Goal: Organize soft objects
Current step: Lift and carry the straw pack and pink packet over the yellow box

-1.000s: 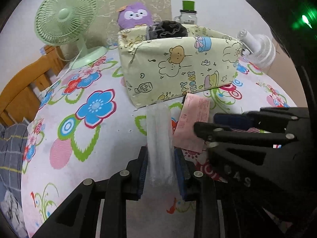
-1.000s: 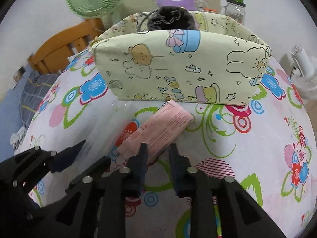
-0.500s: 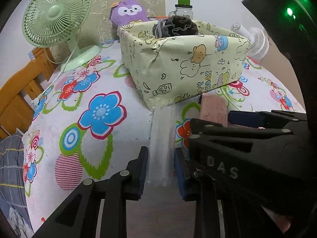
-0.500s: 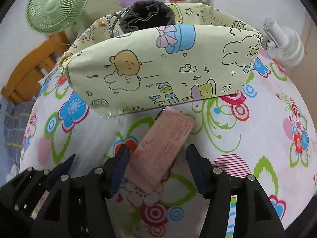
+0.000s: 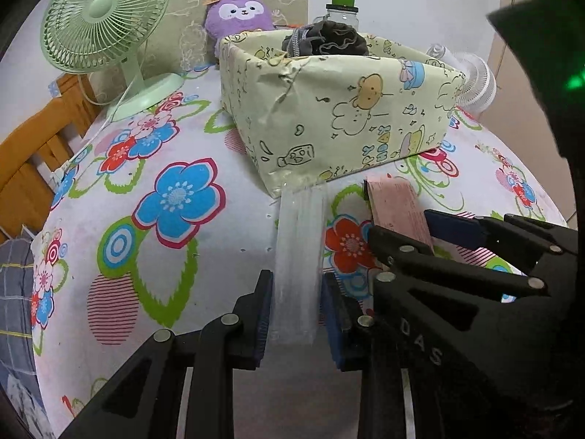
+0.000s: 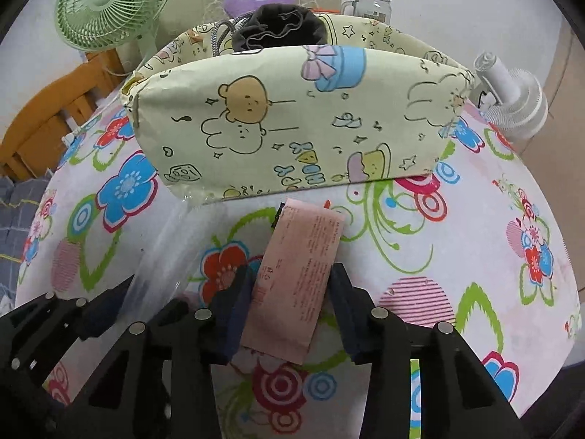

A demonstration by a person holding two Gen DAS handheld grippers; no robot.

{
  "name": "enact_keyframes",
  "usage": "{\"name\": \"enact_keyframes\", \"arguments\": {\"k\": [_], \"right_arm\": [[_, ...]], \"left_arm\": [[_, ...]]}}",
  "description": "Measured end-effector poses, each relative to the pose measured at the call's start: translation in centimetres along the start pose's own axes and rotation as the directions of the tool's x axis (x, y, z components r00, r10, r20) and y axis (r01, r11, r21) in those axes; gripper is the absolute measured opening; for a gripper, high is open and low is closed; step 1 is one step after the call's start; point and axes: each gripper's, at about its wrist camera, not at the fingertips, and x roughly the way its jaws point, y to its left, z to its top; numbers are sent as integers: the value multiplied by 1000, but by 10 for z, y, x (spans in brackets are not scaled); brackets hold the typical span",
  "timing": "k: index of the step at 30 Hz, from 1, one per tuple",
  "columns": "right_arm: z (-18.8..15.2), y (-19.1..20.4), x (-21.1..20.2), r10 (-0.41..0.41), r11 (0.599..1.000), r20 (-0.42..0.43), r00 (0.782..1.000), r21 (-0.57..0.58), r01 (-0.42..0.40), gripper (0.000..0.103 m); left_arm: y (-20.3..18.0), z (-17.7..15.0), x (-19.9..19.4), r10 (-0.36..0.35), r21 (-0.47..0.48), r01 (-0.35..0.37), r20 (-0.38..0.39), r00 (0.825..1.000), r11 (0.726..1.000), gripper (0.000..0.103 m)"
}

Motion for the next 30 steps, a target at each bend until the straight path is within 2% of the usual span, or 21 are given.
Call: {"name": "enact_keyframes", "arguments": {"k": [7, 20, 30], "right_arm": [[-6, -17, -13, 49, 999, 3, 999, 9, -49, 43], [-10, -51, -44, 146, 989, 45, 988, -30, -145, 42], [-2, -72, -75, 209, 976, 90, 974, -83, -202, 42]], "left_arm": [[-14, 0, -5, -4, -23, 4, 8, 1000, 1000, 26], [-51, 1, -23, 59, -102, -56, 25, 998, 993, 26], [-79, 14, -48, 105, -140, -94, 71, 992, 986, 26]]}}
